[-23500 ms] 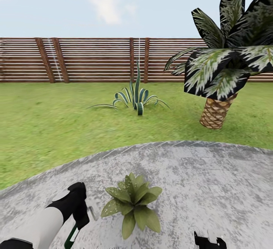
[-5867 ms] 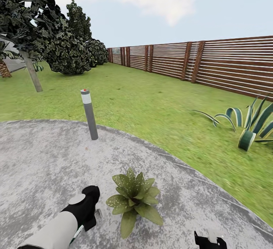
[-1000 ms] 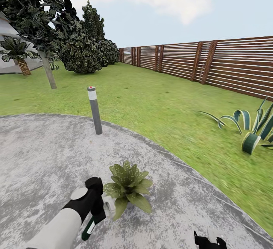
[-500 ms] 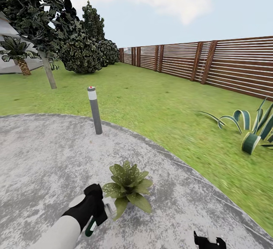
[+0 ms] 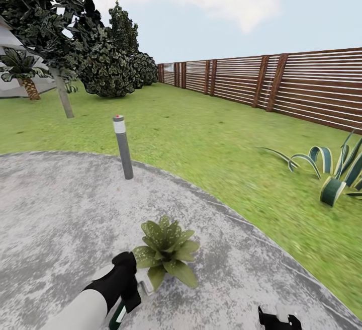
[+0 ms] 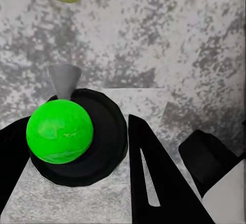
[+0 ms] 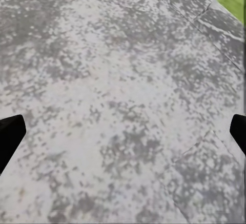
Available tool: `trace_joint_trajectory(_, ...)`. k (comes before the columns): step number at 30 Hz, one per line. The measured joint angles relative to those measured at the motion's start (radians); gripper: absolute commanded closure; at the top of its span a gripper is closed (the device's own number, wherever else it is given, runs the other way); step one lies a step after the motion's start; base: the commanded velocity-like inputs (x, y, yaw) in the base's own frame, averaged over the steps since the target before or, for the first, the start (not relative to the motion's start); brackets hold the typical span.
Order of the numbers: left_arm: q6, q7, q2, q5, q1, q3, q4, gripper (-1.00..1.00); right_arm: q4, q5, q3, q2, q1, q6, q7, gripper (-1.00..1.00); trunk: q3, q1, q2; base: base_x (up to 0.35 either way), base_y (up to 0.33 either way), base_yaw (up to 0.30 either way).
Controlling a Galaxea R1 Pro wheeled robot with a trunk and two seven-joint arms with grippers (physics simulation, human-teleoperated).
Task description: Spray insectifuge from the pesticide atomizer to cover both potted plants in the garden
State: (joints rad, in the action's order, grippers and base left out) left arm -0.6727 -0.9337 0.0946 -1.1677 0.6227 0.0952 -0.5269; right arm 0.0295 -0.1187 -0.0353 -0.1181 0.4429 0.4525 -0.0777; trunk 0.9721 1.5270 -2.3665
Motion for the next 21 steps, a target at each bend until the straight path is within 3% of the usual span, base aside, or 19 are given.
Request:
trace_joint_trajectory(7, -0.001, -0.001, 0.001, 0.002, 0.000, -0.001, 0.022, 1.00, 0.002, -0.001, 0.000, 0.002, 0.000, 0.000, 0.000, -1.00, 0.000, 0.000, 0.000, 0.050, -0.028, 0.000)
trace_joint_trajectory(13, 0.002, 0.004, -0.008, 0.001, -0.041, -0.015, 0.049, 1.00, 0.002, -0.001, 0.000, 0.003, 0.000, 0.000, 0.000, -1.00, 0.000, 0.000, 0.000, 0.000, 0.000, 0.000)
trace_joint_trajectory(19, 0.010, 0.040, -0.007, 0.002, -0.043, -0.113, 0.038, 1.00, 0.002, -0.001, 0.000, 0.003, 0.000, 0.000, 0.000, -1.00, 0.000, 0.000, 0.000, 0.000, 0.000, 0.000)
trace_joint_trajectory(21, 0.011, 0.040, 0.004, 0.018, -0.042, -0.123, 0.021, 1.00, 0.002, -0.001, 0.000, 0.003, 0.000, 0.000, 0.000, -1.00, 0.000, 0.000, 0.000, 0.000, 0.000, 0.000)
